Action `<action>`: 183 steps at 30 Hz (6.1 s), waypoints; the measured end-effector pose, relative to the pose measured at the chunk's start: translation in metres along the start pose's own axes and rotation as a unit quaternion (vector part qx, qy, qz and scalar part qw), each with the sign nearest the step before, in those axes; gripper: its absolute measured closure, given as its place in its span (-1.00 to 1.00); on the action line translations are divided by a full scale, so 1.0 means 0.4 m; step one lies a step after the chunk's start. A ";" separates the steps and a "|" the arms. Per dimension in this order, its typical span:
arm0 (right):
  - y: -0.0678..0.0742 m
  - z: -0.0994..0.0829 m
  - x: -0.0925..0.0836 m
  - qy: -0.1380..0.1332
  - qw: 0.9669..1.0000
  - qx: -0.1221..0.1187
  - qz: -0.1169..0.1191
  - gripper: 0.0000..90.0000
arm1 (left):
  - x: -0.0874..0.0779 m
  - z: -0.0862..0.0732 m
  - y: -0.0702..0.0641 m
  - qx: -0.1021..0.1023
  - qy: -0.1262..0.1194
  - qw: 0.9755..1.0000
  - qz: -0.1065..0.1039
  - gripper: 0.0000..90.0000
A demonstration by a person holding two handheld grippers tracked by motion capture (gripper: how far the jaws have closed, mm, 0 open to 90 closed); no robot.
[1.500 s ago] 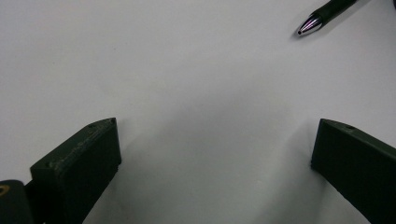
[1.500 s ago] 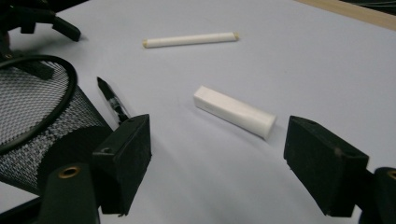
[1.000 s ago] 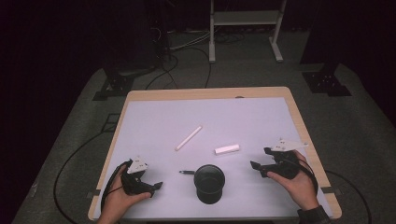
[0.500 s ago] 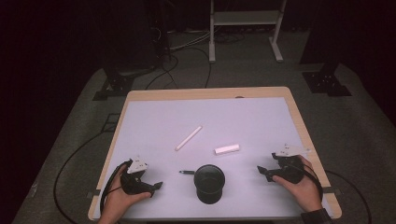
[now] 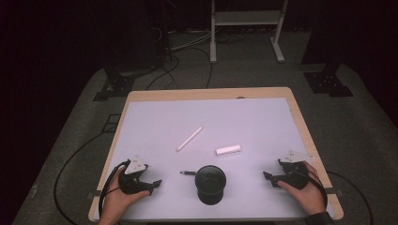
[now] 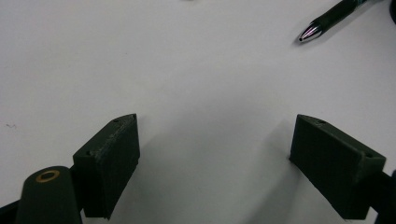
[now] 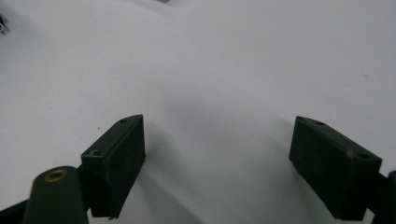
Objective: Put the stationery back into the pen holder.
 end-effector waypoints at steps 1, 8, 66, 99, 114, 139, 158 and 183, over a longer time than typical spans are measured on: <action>-0.001 -0.001 0.000 -0.003 1.000 0.000 0.001 -0.62 | 0.000 0.001 -0.001 -0.001 -0.001 1.000 -0.001 -0.65; 0.000 -0.004 0.002 -0.009 1.000 0.001 0.000 -0.64 | -0.003 0.016 -0.005 -0.004 -0.014 1.000 -0.006 -0.60; -0.001 -0.004 0.003 -0.007 1.000 0.005 0.002 -0.64 | 0.161 0.258 0.046 0.015 -0.033 0.999 0.000 0.29; -0.001 -0.004 0.003 -0.007 1.000 0.005 0.002 -0.64 | 0.182 0.236 0.060 0.004 0.007 1.000 -0.004 0.74; -0.001 -0.004 0.003 -0.008 1.000 0.004 0.002 -0.64 | 0.136 0.179 0.042 -0.003 0.030 1.000 -0.009 0.72; -0.002 -0.004 0.003 -0.007 1.000 0.004 0.002 -0.64 | 0.256 0.311 0.053 -0.018 0.002 1.000 -0.019 0.34; -0.002 -0.004 0.003 -0.007 1.000 0.005 0.003 -0.64 | 0.331 0.370 0.070 -0.007 0.015 1.000 -0.014 0.43; -0.002 -0.004 0.003 -0.007 1.000 0.005 0.003 -0.64 | 0.344 0.360 0.081 -0.001 0.010 1.000 -0.013 0.75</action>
Point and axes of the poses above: each handheld gripper's, and its own axes: x roughly forward along the jaws, z roughly out of its top, y roughly to its left, the point moved 5 cm from there along x, roughly forward along the jaws, and after that the axes turned 5 degrees about -z, right-handed, at the moved point
